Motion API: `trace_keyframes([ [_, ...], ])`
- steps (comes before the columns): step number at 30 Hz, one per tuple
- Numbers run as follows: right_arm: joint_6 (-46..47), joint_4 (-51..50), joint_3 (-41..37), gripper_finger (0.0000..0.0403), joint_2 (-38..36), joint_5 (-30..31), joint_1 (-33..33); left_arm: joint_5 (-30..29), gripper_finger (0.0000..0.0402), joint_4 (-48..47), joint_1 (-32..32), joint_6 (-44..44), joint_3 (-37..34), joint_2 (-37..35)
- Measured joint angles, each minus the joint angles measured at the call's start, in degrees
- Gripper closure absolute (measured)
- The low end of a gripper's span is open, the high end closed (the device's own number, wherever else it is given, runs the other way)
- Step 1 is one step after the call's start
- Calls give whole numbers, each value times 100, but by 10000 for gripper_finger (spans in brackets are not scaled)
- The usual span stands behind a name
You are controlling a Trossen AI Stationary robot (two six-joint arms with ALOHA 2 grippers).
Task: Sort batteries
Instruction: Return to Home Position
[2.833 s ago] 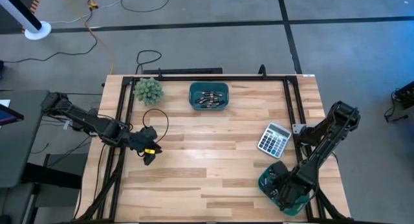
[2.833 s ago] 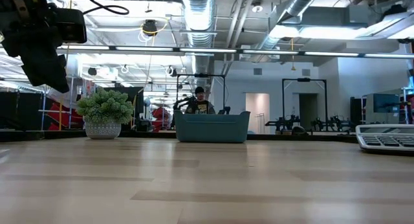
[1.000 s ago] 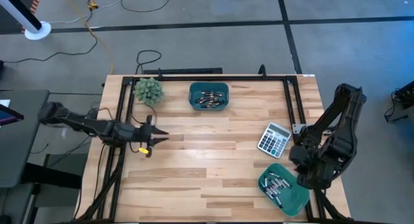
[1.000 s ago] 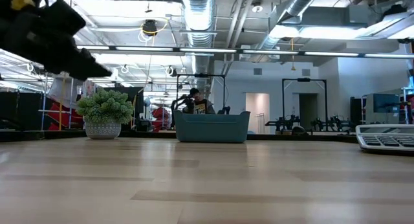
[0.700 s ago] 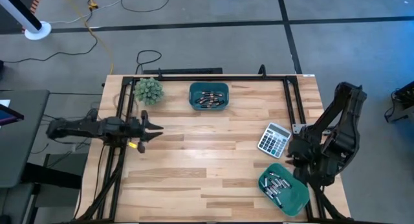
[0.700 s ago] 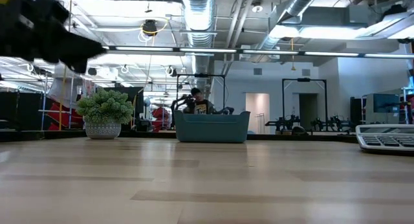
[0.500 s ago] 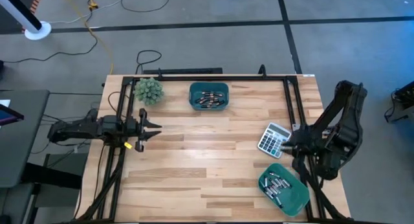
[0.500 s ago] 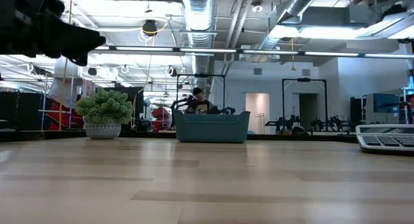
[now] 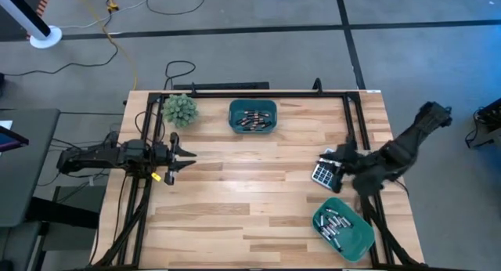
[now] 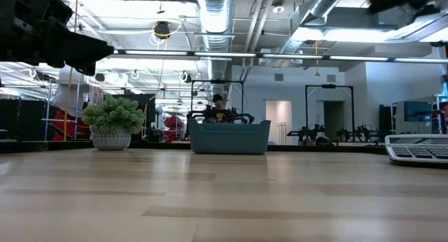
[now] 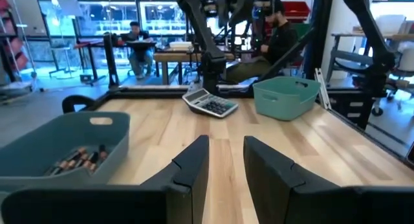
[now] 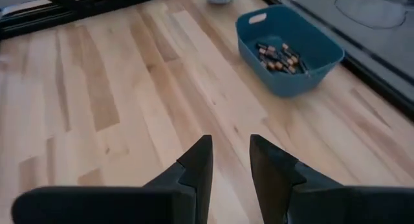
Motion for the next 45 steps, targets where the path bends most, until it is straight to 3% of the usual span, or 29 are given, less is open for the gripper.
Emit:
trace_keyframes([
  [6,-1753,2554,-1114,284,1,-853,-1182,-82,308,-21,0,247,-2,2],
  [11,-3627,5228,-1979,284,3,-2614,-2424,-204,308,-19,0,518,-2,0],
  [13,-4006,5805,-2245,284,-25,-3000,-2878,-216,308,-19,0,810,-2,0],
  [16,-4344,6562,-2757,284,-261,-3109,-3359,-216,308,-19,0,1058,-2,0],
  [23,-4798,9005,-4093,284,-981,-4266,-4311,-216,308,-17,0,677,-6,0],
  [31,-4437,8959,-4738,285,-1783,-5077,-4735,-216,308,-17,0,578,-6,2],
  [38,-3745,8306,-5302,285,-2955,-5062,-4569,-216,308,-17,0,583,-6,0],
  [45,-3376,7035,-5368,285,-3965,-4566,-4443,-218,308,-17,0,585,-6,0],
])
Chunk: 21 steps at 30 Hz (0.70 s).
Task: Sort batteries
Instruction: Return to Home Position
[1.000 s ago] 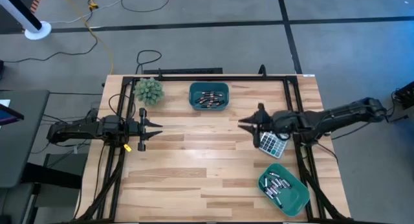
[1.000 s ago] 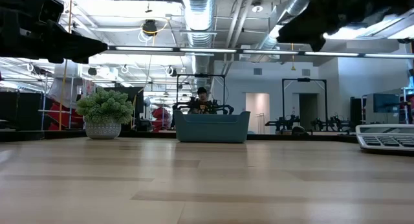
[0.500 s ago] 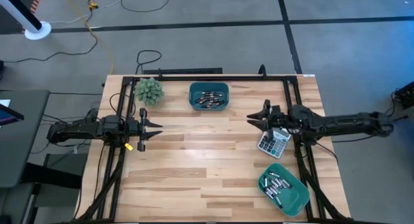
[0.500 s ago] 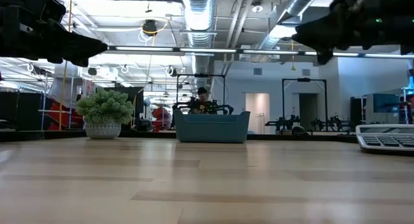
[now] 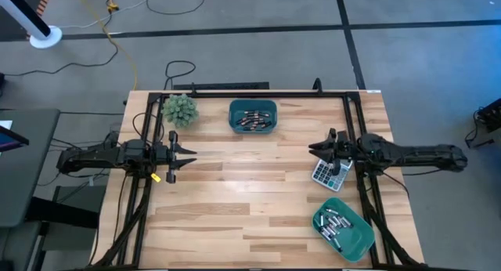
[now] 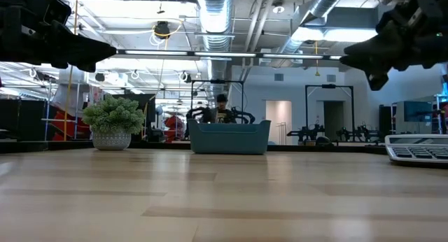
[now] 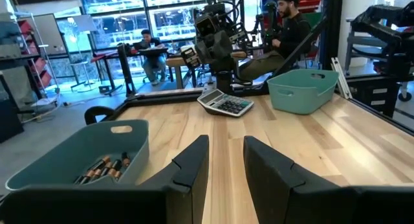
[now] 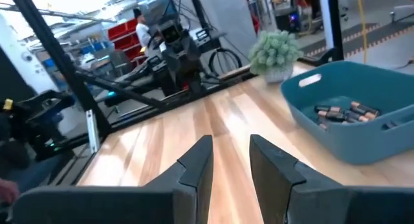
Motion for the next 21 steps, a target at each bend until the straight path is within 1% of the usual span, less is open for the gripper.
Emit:
trace_keyframes([
  [3,-11,-446,-2,285,-418,14,133,0,308,0,0,0,0,0],
  [8,-127,-1244,-2,284,-1209,405,376,0,308,0,0,0,-2,0],
  [10,-226,-1323,-65,284,-1518,440,472,0,308,0,0,0,-2,0],
  [13,-353,-918,-322,285,-1512,450,573,0,308,2,-2,2,0,2],
  [15,-512,-691,-413,284,-1335,442,630,-3,308,4,-2,3,0,8],
  [18,-829,-698,-413,285,-1224,436,681,-9,308,3,-2,2,0,6],
  [21,-957,-698,-415,284,-1202,437,742,-7,308,2,-2,4,-1,3],
])
